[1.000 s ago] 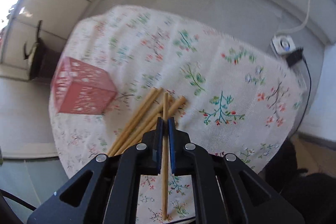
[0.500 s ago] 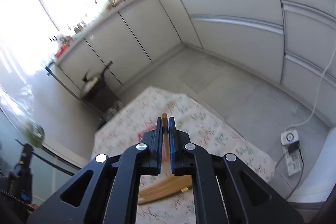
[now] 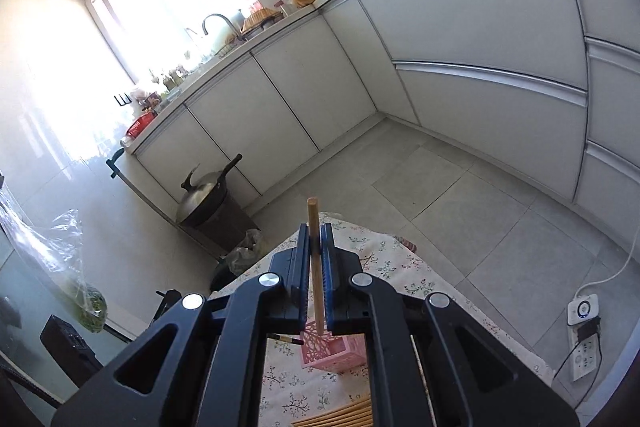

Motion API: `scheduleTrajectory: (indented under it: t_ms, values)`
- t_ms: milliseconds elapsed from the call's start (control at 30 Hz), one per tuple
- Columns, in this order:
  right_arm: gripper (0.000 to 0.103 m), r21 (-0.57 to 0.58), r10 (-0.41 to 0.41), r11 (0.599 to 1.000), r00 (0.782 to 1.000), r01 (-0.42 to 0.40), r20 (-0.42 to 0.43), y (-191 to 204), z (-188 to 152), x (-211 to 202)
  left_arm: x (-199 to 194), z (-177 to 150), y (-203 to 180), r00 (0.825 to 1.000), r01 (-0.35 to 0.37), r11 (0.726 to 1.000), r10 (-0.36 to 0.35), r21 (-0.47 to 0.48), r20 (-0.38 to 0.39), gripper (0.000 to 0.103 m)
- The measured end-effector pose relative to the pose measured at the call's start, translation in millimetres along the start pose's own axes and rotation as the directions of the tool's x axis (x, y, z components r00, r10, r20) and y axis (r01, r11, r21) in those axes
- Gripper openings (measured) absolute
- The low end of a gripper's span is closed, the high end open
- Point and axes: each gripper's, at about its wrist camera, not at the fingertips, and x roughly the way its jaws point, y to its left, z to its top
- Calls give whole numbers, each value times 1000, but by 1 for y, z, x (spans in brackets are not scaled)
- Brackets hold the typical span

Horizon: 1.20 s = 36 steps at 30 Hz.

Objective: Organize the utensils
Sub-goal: 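Drop the black stick into the pink basket with the left tool while the right tool carries its chopstick over, then lower the bamboo chopstick into the pink basket and open the right tool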

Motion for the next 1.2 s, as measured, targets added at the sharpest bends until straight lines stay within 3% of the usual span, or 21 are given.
scheduleTrajectory:
  t_ms: [67,133,233,333,533,733,900,1000,1133,1200]
  values:
    - [6,-11,-10,1000,1000,9,-5,-1,1,12,12,-7,5,1000,-5,1000,5,-10,-28,5]
    - [6,-24,-19,1000,1000,19,-18,-1,0,21,19,-9,9,998,-14,999,12,-29,-56,16]
    - [6,-29,-23,999,999,22,-40,0,-1,33,6,-3,11,1000,-31,999,31,-41,-3,36]
    - [6,-43,-26,999,998,23,-57,5,-5,40,-15,8,10,997,-38,998,41,-47,60,44]
    - [6,-51,-39,998,995,34,-96,13,-15,62,-35,15,17,994,-59,997,62,-43,89,50]
    - [10,-42,-46,998,988,40,-147,9,-23,103,-31,12,19,997,-69,997,71,-35,39,53]
    - [11,-109,-52,993,992,40,-113,20,-30,92,-37,12,8,995,-83,997,82,11,55,57]
    - [12,-169,-71,984,994,55,-88,28,-36,82,-41,11,-4,993,-99,994,95,48,70,65]
    - [42,-194,-88,978,995,79,-38,30,-42,62,-60,8,-19,978,-154,984,138,94,159,87]
    - [43,-214,-100,972,995,97,-4,31,-44,49,-69,7,-26,971,-171,979,148,115,187,91]
